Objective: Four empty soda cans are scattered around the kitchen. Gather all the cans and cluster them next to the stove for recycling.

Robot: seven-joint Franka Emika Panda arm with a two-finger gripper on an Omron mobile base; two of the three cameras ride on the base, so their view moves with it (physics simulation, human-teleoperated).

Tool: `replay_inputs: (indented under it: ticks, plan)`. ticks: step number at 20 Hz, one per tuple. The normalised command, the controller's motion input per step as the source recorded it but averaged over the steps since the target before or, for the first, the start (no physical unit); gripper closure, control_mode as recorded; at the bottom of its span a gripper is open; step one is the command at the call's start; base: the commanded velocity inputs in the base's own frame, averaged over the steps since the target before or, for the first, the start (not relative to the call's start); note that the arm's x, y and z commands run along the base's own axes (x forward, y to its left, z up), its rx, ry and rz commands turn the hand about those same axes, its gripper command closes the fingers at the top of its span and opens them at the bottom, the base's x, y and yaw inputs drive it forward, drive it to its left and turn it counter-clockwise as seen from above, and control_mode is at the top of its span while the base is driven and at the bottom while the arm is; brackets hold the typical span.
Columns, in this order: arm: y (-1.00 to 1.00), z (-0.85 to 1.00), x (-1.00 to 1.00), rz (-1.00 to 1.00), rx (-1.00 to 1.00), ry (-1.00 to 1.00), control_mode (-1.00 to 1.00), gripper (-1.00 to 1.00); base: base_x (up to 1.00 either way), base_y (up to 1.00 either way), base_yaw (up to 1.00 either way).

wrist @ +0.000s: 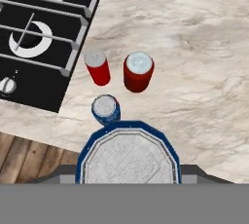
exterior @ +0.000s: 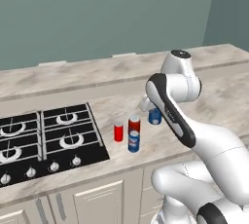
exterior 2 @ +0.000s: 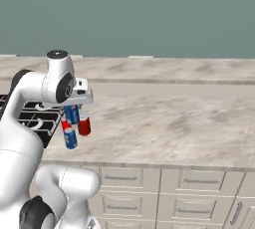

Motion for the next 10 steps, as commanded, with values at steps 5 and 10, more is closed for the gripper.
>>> replay_inputs:
  ticks: [5, 10]
  plan:
    - [0.0, 0.0, 0.0, 0.0, 0.0, 0.0, 1.0, 1.0, 0.01, 0.14, -0.09]
    - [0.0, 0.0, 0.0, 0.0, 0.0, 0.0, 1.0, 1.0, 0.0, 0.0, 0.0]
